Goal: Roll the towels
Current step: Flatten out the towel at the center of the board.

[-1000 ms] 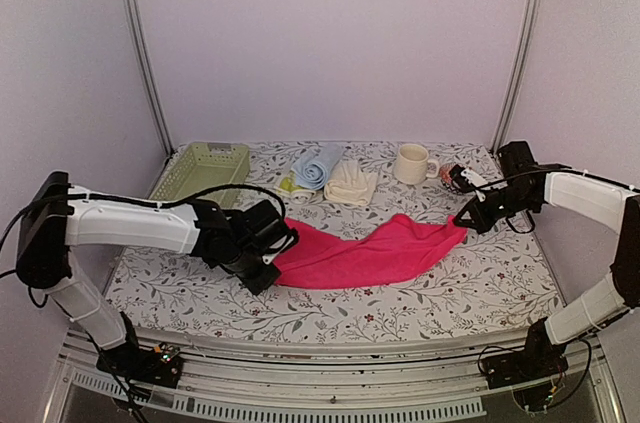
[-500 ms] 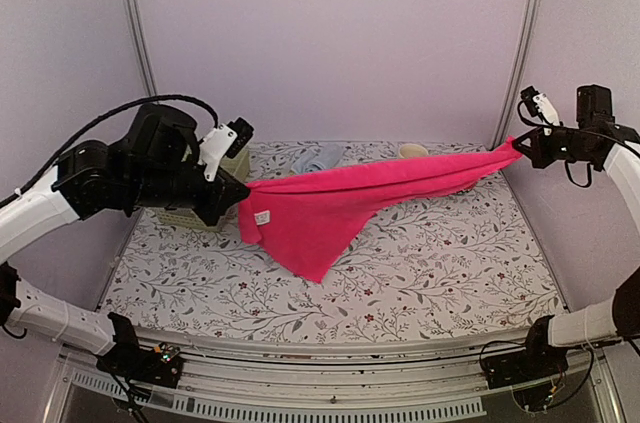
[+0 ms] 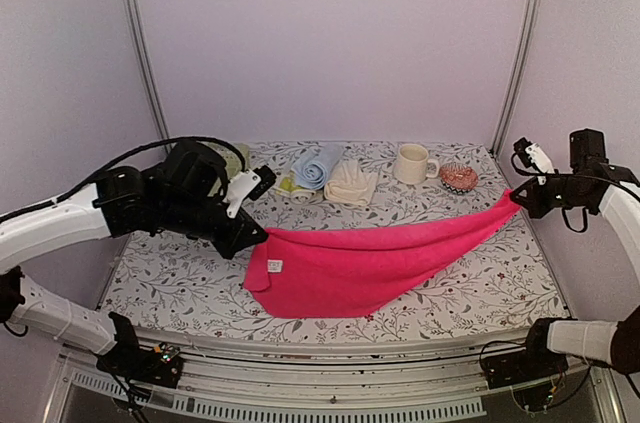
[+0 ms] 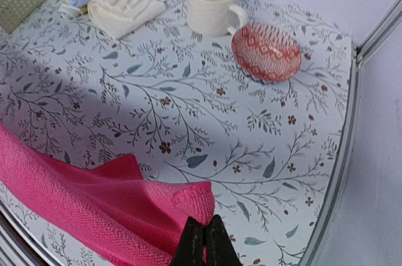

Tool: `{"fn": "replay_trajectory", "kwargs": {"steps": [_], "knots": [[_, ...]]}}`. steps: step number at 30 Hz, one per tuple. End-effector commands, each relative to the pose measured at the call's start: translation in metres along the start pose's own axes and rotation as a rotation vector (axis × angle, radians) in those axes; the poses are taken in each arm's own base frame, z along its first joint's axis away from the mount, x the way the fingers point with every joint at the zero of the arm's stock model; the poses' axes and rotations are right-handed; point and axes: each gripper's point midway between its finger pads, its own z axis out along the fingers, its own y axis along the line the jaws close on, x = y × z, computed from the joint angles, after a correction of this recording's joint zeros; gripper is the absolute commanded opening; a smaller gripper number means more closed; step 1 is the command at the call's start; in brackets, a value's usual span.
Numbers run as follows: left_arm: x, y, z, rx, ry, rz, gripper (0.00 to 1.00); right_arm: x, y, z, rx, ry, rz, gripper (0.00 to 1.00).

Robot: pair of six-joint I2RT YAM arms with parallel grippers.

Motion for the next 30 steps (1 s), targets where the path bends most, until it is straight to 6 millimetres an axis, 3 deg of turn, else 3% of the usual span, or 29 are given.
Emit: {"fn": "replay_trajectory", "kwargs": {"steps": [1,4,6,8,11,16,20,23,27,30], "knots": [[-0.019,0.053,0.064,-0.088,0.028,-0.048,0.00,0.050,-0.029,0.037,0.068,0.212,0.032,0.03],[-0.011,0.084,0.111,-0.149,0.132,-0.072,0.02,0.076,-0.035,0.051,0.078,0.306,0.035,0.03],[-0.009,0.101,0.128,-0.219,0.177,-0.077,0.16,0.091,-0.032,0.055,0.062,0.353,0.031,0.03],[-0.008,0.108,0.134,-0.255,0.195,-0.075,0.30,0.109,-0.024,0.058,0.024,0.405,0.026,0.03],[0.002,0.105,0.132,-0.243,0.213,-0.091,0.49,0.137,0.011,0.053,-0.142,0.480,-0.006,0.05],[0.031,0.091,0.121,-0.173,0.229,-0.133,0.51,0.173,0.073,0.016,-0.390,0.531,-0.140,0.17],[0.042,0.090,0.126,-0.159,0.226,-0.119,0.51,0.159,0.080,-0.007,-0.429,0.470,-0.335,0.36],[0.048,0.105,0.138,-0.235,0.270,-0.100,0.52,0.131,0.073,-0.008,-0.439,0.417,-0.339,0.40],[0.053,0.130,0.152,-0.333,0.318,-0.101,0.53,0.106,0.067,0.000,-0.494,0.397,-0.264,0.42],[0.056,0.140,0.156,-0.339,0.322,-0.111,0.53,0.100,0.044,0.024,-0.410,0.407,-0.188,0.42]]}}
